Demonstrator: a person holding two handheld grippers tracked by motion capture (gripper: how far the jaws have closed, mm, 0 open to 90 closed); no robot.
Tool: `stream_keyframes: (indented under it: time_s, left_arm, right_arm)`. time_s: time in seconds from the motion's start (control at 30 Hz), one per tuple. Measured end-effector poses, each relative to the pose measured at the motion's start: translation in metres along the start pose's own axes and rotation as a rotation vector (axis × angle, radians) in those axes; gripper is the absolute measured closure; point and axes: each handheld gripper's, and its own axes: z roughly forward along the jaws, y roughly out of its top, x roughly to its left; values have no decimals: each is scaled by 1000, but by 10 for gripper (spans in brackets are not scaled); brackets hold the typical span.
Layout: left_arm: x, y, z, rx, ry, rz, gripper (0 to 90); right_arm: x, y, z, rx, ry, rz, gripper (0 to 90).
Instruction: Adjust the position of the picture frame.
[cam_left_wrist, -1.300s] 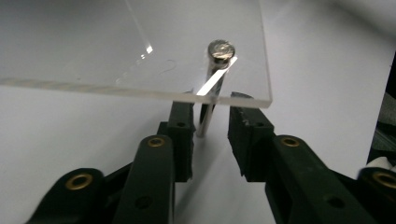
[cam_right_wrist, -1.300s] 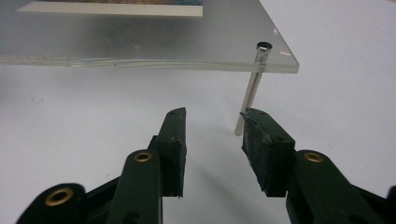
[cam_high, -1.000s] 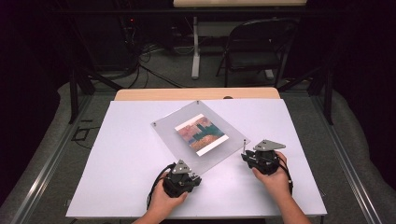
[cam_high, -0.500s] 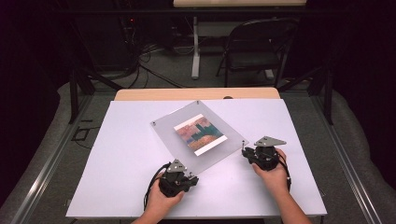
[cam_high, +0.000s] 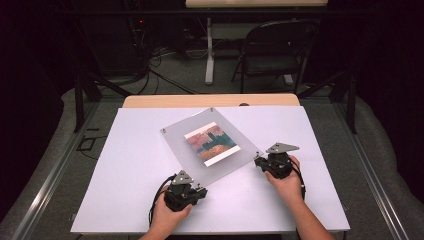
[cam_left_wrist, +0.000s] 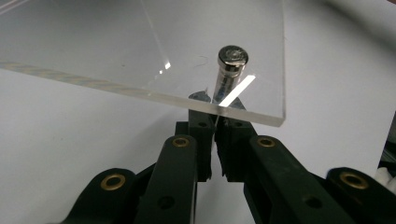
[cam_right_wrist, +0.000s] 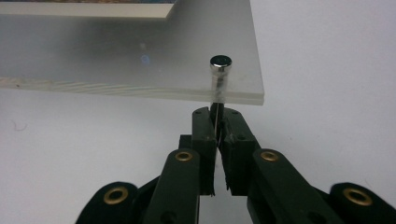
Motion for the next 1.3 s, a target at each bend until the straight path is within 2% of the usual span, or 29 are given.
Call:
stream_keyframes:
  time_s: [0.23, 0.6, 0.67, 0.8, 1.17, 1.3]
  left_arm:
    - [1, -1, -2, 10, 8, 3, 852]
    - [5, -2, -7, -1, 24, -9, 852]
    - [7, -2, -8, 5, 13, -3, 852]
    - [8, -2, -10, -2, 22, 4, 852]
    - [13, -1, -17, -4, 15, -4, 852]
    - [13, -1, -18, -1, 34, -8, 852]
  right_arm:
    - [1, -1, 3, 0, 13, 0, 843]
    - [6, 2, 1, -1, 24, -18, 851]
    - [7, 3, 1, -6, 22, -21, 852]
    - [8, 4, -1, -13, 27, -24, 852]
    - [13, 7, -5, -32, 37, -37, 851]
    - [14, 6, -4, -34, 49, -36, 851]
